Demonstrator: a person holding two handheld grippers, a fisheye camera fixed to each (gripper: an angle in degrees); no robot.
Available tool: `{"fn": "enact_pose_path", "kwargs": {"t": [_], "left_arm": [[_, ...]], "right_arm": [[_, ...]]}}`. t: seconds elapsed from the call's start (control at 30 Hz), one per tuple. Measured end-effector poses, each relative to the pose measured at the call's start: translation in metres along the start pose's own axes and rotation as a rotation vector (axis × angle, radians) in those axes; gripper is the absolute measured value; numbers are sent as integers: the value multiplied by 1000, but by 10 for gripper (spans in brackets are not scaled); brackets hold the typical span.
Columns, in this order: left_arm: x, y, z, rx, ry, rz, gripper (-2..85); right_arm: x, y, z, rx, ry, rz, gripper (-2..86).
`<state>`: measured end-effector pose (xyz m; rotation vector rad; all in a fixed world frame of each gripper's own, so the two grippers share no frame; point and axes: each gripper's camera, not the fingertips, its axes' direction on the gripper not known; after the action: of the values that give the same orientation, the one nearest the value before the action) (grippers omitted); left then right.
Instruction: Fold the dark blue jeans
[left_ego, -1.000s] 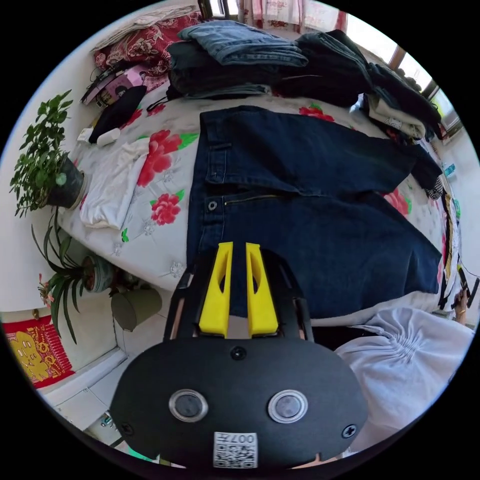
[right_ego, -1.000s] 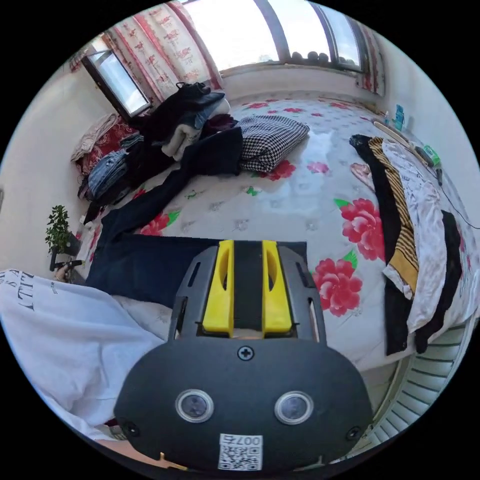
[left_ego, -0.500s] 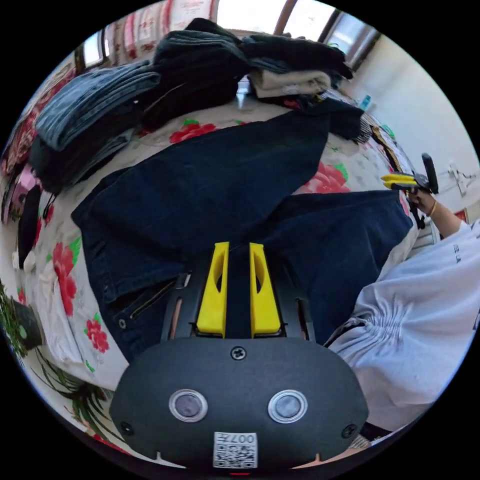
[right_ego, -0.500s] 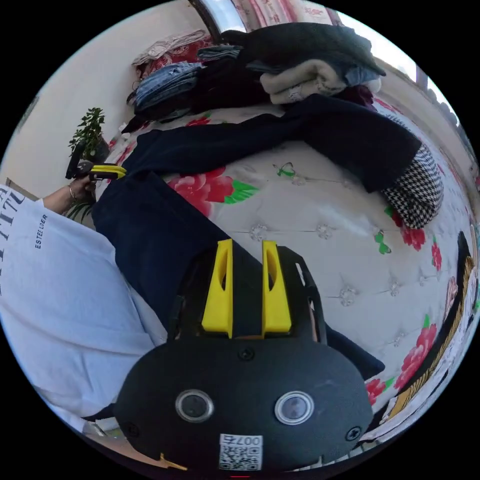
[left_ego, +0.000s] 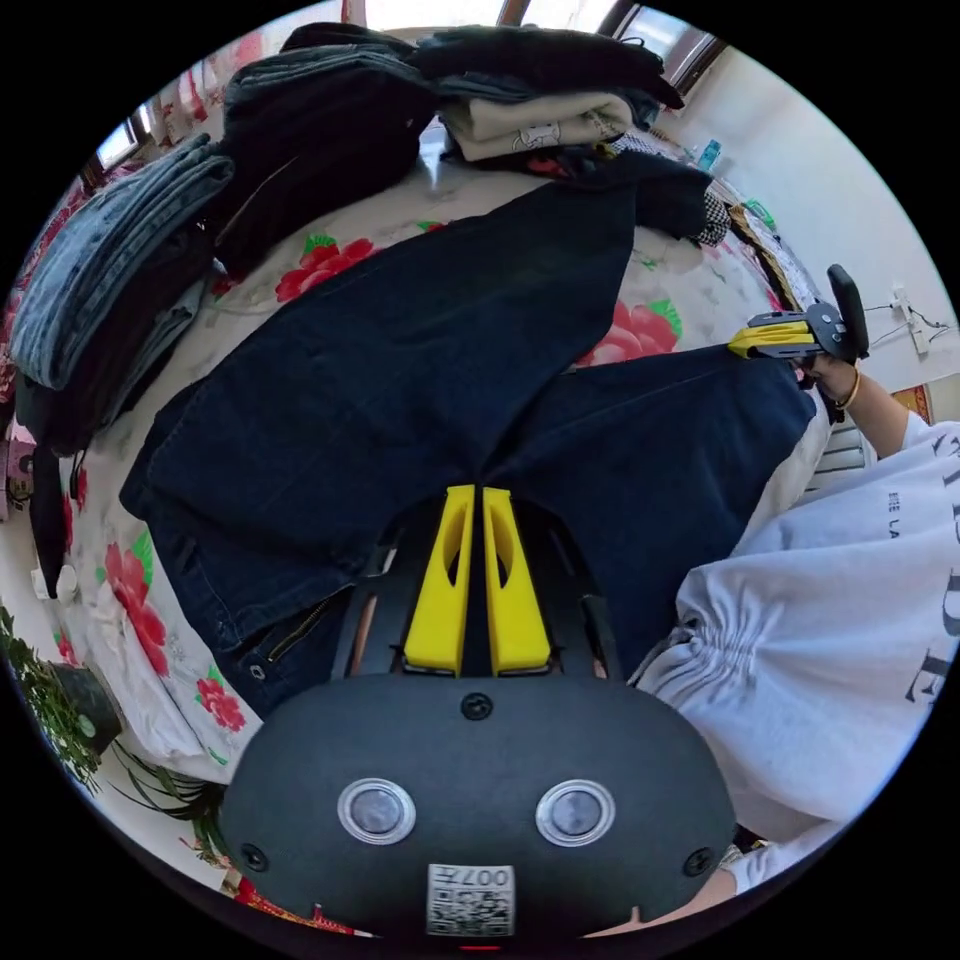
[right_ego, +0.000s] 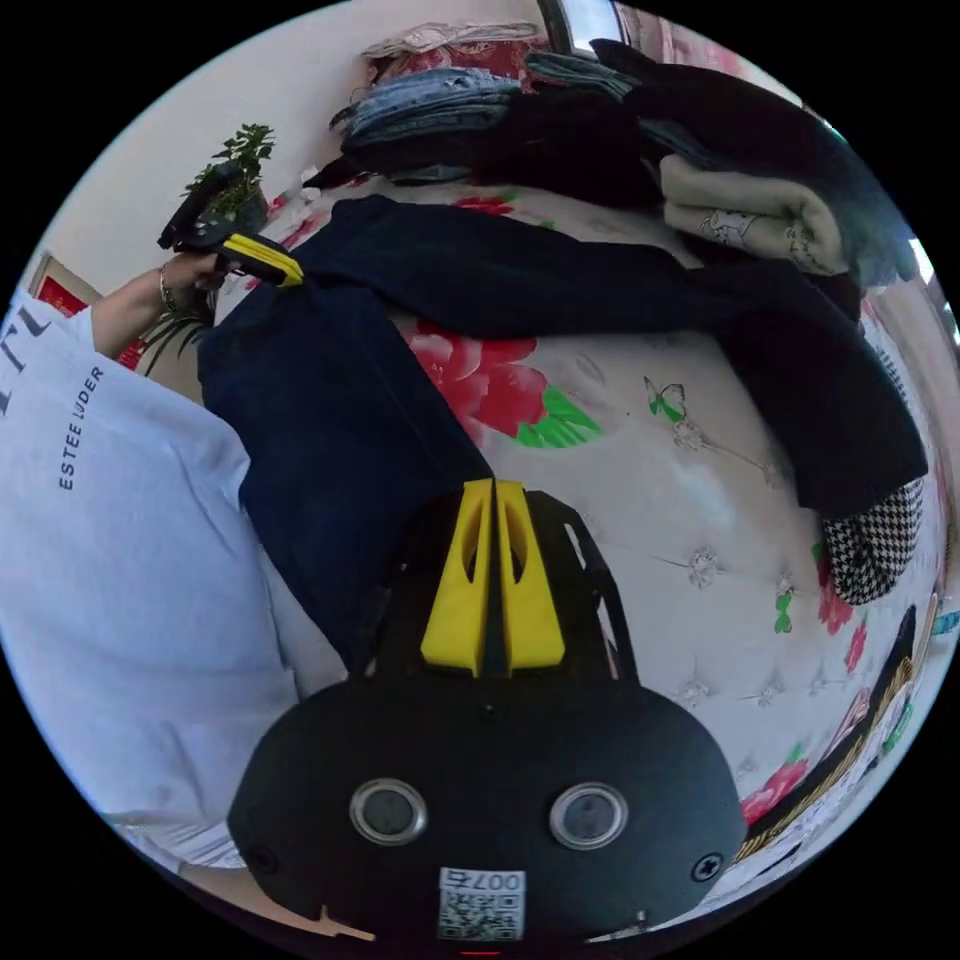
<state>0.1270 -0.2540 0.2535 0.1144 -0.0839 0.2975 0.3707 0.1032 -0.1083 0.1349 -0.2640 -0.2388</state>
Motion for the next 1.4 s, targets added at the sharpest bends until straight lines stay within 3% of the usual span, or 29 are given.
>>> {"fn": "enact_pose_path", "kwargs": {"t": [0.13,0.23,0.3,0.33,0.4,0.47,0.57,0.7,0.8,0.93,1.1,1.17,1.27,1.4], "left_arm": [[-40,-10,-6,79,75,-118,-9],[-75,-37,49,65,-129,-401,-10],[-80,-51,84,-19,-164,-421,-10],[-74,-53,74,59,-217,-371,-10],[-70,-58,67,-22,-171,-311,-10],[-65,-37,49,18,-247,-311,-9],[-72,33,11,141,-194,-415,-8],[-96,179,-32,195,-282,-890,5],[-109,273,-45,193,-274,-1244,55],[-132,318,-38,297,-36,-1375,106],[-151,300,-41,93,-136,-1335,33],[-153,302,-60,131,-104,-1263,2],[-143,333,-103,227,-102,-1194,-7],[-123,378,-111,200,-117,-1171,-6]], "right_arm": [[20,-6,-21,89,-27,36,-1],[51,-27,4,115,66,190,1],[79,-33,24,46,-3,361,7],[83,-30,23,45,-22,388,10],[82,0,-6,168,7,434,20],[80,40,-29,248,26,492,30],[82,134,-61,319,84,716,47],[89,291,-81,422,105,1260,72],[87,347,-75,546,58,1438,84],[104,343,-51,606,-31,1460,85],[112,318,-28,591,-104,1536,21],[102,320,-37,600,-111,1495,9],[64,331,-63,587,-50,1373,5],[8,347,-62,333,162,1367,23]]}}
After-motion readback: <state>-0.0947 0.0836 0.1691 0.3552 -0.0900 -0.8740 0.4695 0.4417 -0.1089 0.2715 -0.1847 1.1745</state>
